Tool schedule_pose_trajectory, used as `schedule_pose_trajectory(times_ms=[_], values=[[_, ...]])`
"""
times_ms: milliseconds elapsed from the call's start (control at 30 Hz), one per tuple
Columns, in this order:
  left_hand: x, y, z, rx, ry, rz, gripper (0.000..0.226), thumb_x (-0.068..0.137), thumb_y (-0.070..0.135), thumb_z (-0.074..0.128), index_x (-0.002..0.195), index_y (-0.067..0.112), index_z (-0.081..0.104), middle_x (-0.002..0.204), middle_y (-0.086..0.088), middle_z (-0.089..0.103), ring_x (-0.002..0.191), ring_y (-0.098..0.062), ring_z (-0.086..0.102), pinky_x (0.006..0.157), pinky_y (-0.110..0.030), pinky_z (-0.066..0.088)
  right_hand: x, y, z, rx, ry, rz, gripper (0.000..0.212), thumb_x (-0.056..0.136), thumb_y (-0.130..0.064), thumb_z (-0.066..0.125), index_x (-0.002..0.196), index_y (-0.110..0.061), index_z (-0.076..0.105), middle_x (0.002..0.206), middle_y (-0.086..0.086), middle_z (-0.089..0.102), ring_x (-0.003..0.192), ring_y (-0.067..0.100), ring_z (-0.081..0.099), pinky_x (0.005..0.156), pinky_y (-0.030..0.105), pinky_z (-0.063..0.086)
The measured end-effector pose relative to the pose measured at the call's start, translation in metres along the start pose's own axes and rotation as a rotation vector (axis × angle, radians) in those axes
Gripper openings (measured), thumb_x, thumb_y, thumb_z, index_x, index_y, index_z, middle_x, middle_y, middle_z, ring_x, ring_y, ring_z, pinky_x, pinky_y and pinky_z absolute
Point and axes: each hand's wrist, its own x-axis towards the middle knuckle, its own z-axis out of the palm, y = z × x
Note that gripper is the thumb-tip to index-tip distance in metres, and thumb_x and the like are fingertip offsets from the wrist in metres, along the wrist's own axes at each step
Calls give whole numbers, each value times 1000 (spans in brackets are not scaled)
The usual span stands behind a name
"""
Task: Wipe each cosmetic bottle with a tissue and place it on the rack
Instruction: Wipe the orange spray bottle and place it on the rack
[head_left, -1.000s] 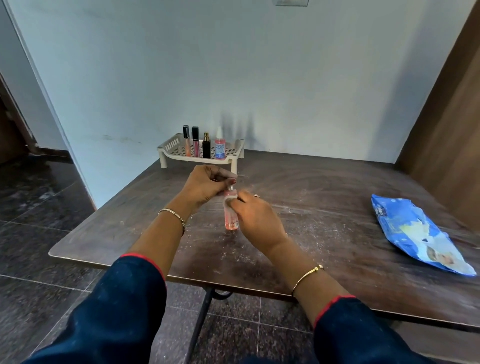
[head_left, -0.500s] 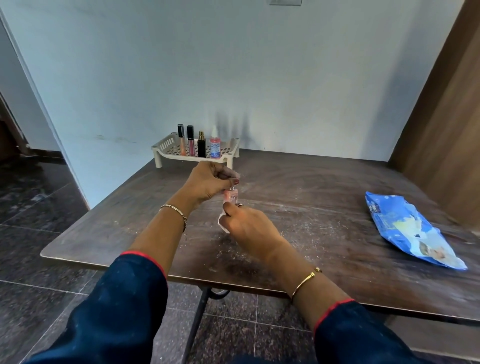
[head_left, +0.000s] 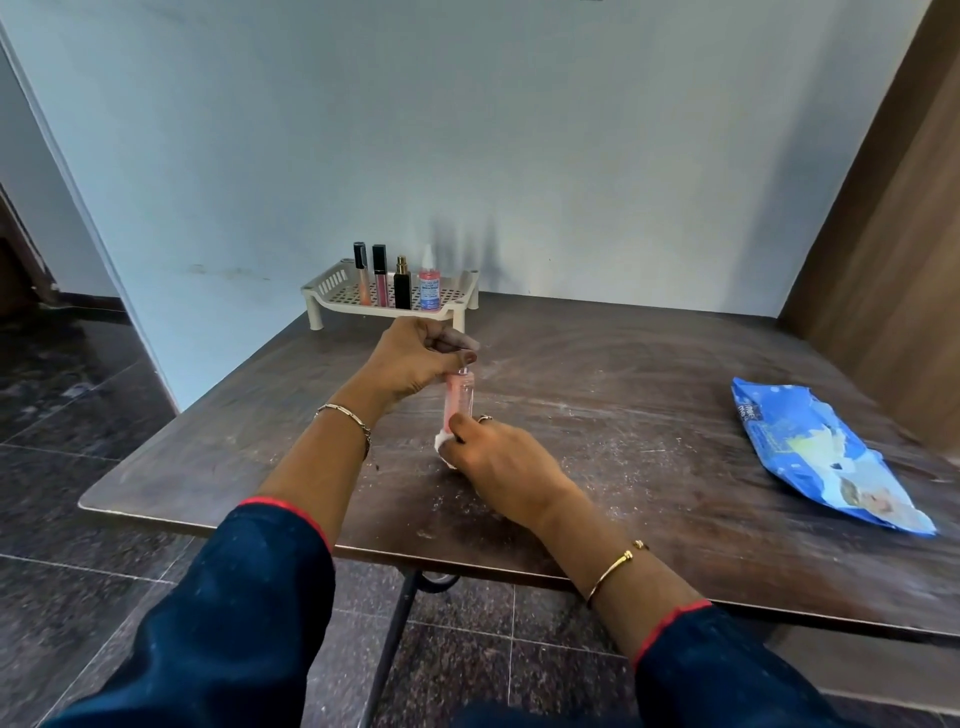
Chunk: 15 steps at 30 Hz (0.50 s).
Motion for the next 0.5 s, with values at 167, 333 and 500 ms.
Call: schedule_pose_trajectory(times_ms=[167, 333, 500], values=[[-2, -3, -8, -36, 5, 2, 16, 78, 1, 73, 93, 2, 72, 81, -5, 71, 75, -8, 66, 73, -25, 59, 4, 11, 2, 72, -41, -43, 30, 81, 1, 62, 109, -10, 64, 109, 10, 56, 80, 31, 61, 62, 43, 55], [-7, 0, -13, -73, -47, 16, 20, 80, -4, 68, 99, -5, 68, 88, -15, 70, 73, -9, 67, 66, -19, 57, 30, 29, -7, 176, 191, 58, 14, 85, -8, 63, 98, -11, 67, 100, 8, 65, 70, 24, 63, 56, 36, 56], [-12, -1, -14, -95, -70, 46, 19, 83, -4, 65, 102, -3, 69, 92, -11, 72, 80, -9, 70, 70, -19, 55, 41, 22, -5, 163, 328, 184, 15, 84, -7, 65, 98, -10, 65, 103, 10, 63, 68, 26, 62, 53, 38, 55]])
